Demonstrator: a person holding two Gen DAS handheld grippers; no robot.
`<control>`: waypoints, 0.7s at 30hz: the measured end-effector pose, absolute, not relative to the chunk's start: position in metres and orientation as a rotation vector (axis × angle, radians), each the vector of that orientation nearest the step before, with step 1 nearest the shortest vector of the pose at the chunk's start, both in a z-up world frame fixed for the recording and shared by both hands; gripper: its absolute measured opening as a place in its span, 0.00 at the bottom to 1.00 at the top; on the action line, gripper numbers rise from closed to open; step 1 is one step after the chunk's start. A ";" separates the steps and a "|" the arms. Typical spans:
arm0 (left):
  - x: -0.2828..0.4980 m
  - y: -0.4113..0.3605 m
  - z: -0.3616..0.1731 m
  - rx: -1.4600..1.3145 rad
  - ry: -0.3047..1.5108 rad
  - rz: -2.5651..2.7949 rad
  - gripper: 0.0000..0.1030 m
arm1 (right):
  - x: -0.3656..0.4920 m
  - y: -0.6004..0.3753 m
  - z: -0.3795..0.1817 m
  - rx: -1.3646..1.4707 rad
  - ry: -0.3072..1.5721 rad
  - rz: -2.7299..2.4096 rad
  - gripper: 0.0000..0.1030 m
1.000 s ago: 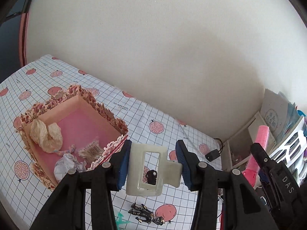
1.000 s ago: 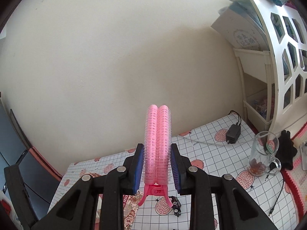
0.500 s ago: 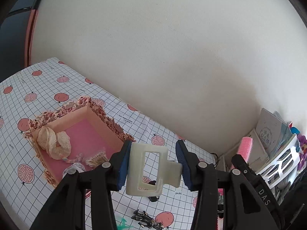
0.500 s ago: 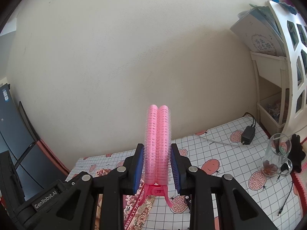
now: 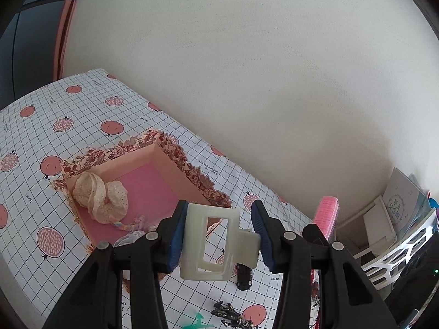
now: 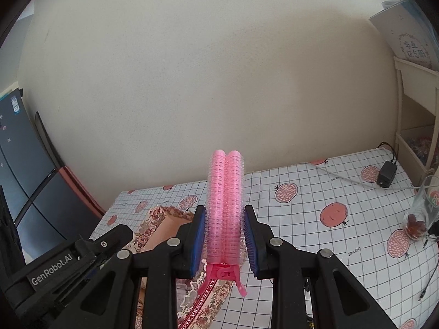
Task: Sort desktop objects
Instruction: 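Lift and carry the roller and clip over the gift box with both tools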
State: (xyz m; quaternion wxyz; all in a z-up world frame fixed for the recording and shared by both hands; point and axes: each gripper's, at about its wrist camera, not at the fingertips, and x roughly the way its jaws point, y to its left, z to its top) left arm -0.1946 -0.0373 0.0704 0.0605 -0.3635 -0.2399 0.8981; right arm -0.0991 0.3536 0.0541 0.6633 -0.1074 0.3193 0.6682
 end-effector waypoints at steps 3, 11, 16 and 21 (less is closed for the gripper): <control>-0.195 -0.044 0.064 -1.125 -0.740 2.731 0.47 | -0.112 0.356 0.048 -0.268 0.735 1.528 0.29; -0.196 -0.055 0.056 -1.164 -0.761 2.748 0.47 | -0.131 0.362 0.036 -0.305 0.743 1.561 0.29; -0.198 -0.068 0.048 -1.200 -0.806 2.761 0.47 | -0.146 0.365 0.028 -0.330 0.748 1.573 0.29; -0.200 -0.080 0.040 -1.229 -0.844 2.771 0.47 | -0.159 0.368 0.018 -0.363 0.748 1.579 0.29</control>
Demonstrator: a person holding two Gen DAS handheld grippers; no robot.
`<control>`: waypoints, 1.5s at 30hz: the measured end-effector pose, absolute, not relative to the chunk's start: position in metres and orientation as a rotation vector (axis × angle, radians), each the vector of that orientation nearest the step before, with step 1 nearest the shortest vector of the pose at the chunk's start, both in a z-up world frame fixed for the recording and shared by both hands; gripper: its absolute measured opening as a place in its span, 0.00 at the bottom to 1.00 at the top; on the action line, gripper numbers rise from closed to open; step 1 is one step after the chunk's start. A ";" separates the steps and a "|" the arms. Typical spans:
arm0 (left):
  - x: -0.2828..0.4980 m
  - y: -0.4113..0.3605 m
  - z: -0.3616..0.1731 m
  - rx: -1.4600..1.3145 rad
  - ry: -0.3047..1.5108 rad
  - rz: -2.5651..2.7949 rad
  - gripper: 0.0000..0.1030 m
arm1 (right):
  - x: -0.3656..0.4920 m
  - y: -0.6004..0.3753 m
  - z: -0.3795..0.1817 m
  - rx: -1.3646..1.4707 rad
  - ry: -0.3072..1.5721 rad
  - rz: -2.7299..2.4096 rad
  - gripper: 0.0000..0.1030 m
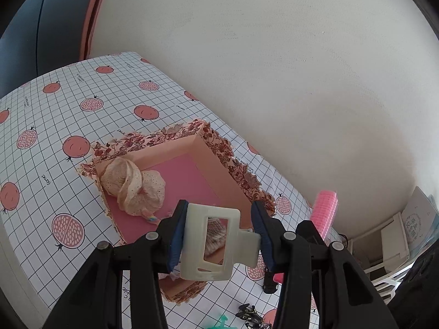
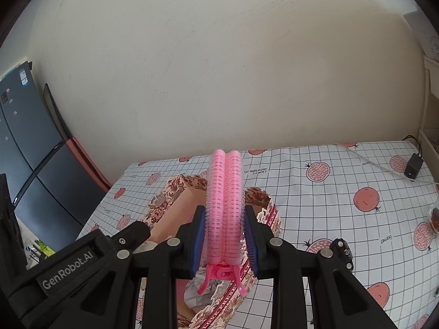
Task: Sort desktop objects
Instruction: 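Lift and carry the roller and clip over the gift box with both tools, then open right tool dropping the roller into box while left tool drops the clip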
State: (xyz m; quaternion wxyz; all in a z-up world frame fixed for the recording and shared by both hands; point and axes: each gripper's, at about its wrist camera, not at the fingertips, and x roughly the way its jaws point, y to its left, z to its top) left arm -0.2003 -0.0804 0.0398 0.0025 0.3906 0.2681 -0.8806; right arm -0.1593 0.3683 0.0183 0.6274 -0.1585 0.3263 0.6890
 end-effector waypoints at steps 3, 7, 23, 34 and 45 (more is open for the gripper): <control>-0.201 -0.086 0.035 1.231 0.859 -2.743 0.47 | -0.163 0.369 0.015 -0.373 0.748 1.582 0.29; -0.201 -0.093 0.032 1.228 0.871 -2.718 0.47 | -0.170 0.373 0.009 -0.381 0.761 1.589 0.29; -0.208 -0.109 0.001 1.284 0.900 -2.575 0.47 | -0.188 0.387 -0.026 -0.461 0.841 1.603 0.29; -0.213 -0.116 -0.017 1.321 0.919 -2.501 0.47 | -0.190 0.393 -0.047 -0.485 0.890 1.595 0.29; -0.214 -0.118 -0.021 1.338 0.935 -2.474 0.47 | -0.192 0.394 -0.050 -0.493 0.903 1.595 0.31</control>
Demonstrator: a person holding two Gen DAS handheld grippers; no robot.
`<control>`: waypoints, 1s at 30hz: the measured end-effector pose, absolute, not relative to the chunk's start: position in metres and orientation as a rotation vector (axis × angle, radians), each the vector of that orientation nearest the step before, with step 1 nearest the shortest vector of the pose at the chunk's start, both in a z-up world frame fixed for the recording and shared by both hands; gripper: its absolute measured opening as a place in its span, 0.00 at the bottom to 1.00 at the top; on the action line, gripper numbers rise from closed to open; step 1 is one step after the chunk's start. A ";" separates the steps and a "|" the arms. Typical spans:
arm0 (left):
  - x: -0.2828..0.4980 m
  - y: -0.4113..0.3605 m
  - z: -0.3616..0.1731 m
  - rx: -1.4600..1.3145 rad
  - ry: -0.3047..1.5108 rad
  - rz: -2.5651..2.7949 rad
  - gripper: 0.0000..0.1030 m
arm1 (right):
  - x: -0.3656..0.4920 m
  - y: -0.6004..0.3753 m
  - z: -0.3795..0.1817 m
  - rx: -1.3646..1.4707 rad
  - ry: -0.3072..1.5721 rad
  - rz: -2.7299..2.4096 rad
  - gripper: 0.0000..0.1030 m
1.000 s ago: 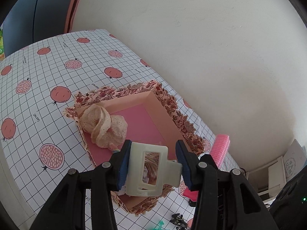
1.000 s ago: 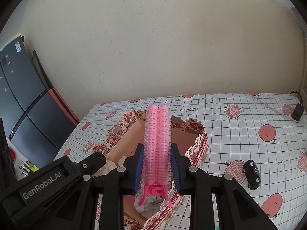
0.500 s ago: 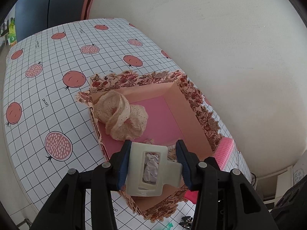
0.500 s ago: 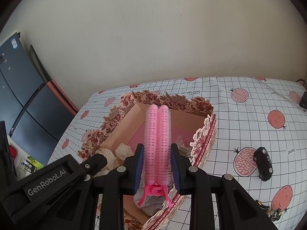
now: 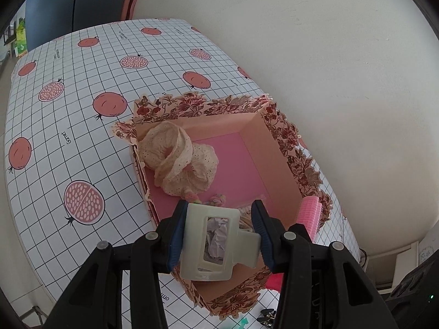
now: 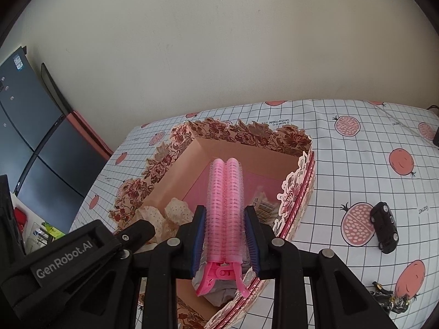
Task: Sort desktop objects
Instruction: 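Open right tool dropping the roller into box while left tool drops the clip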
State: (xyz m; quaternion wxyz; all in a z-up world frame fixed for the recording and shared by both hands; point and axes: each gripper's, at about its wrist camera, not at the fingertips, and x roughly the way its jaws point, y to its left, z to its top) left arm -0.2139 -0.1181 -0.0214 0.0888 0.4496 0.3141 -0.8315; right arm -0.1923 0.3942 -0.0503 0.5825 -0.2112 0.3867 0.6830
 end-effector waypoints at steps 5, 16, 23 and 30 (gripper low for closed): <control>-0.215 -0.119 -0.023 1.346 0.933 -2.463 0.47 | -0.192 0.395 -0.052 -0.500 0.911 1.590 0.31; -0.214 -0.119 -0.026 1.363 0.958 -2.446 0.48 | -0.189 0.397 -0.057 -0.512 0.932 1.571 0.35; -0.215 -0.119 -0.026 1.369 0.960 -2.440 0.57 | -0.188 0.397 -0.057 -0.510 0.932 1.566 0.37; -0.215 -0.118 -0.026 1.371 0.964 -2.443 0.62 | -0.188 0.397 -0.057 -0.514 0.929 1.570 0.41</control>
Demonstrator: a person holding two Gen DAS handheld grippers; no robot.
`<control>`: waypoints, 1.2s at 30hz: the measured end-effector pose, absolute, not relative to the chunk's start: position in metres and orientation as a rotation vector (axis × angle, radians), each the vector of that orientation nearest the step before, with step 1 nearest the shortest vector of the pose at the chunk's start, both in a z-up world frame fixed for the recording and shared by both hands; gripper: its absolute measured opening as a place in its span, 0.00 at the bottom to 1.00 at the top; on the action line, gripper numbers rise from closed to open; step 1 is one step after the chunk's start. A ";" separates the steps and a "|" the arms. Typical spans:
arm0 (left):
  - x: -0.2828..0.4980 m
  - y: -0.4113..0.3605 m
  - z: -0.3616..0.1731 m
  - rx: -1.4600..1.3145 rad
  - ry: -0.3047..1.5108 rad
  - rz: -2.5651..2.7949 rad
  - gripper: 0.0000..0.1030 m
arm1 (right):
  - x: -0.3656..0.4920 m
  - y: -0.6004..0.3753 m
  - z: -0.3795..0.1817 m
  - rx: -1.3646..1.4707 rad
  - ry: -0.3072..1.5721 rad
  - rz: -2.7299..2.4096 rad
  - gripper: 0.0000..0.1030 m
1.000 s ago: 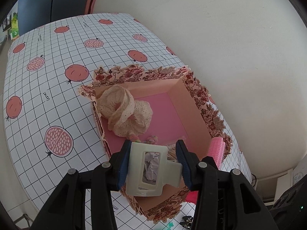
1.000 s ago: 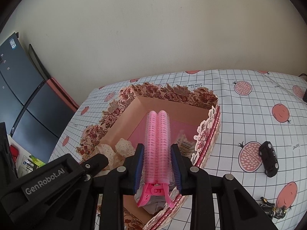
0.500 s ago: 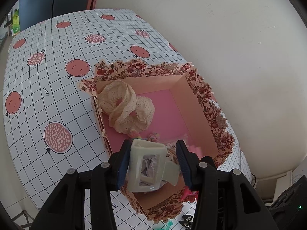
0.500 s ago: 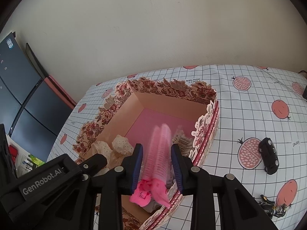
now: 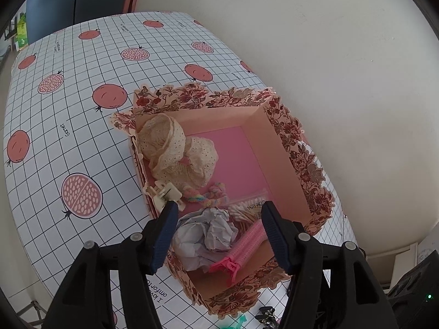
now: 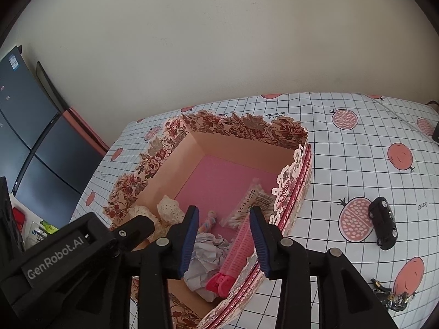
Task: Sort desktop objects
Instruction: 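Open right tool dropping the roller into box while left tool drops the clip, then withdraw both open tools up and away from the gift box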
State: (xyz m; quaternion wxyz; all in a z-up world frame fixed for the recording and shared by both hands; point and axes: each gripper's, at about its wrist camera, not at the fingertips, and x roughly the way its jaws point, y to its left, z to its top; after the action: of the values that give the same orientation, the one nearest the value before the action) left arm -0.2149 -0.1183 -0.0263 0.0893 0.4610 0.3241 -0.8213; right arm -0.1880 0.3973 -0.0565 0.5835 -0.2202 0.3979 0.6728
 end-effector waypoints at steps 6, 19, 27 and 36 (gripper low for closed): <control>-0.214 -0.119 -0.026 1.374 0.966 -2.440 0.63 | -0.188 0.397 -0.056 -0.512 0.931 1.569 0.42; -0.212 -0.116 -0.022 1.357 0.992 -2.458 0.71 | -0.181 0.393 -0.049 -0.500 0.923 1.539 0.54; -0.211 -0.112 -0.019 1.358 0.984 -2.471 0.75 | -0.171 0.392 -0.045 -0.505 0.911 1.499 0.68; -0.212 -0.093 -0.014 1.378 0.948 -2.523 0.75 | -0.148 0.389 -0.038 -0.495 0.903 1.440 0.78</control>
State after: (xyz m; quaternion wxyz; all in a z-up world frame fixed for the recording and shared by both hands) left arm -0.2124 -0.0929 -0.0135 0.0573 0.4544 0.3127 -0.8321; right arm -0.1478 0.3889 -0.0381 0.6333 -0.2166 0.3947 0.6295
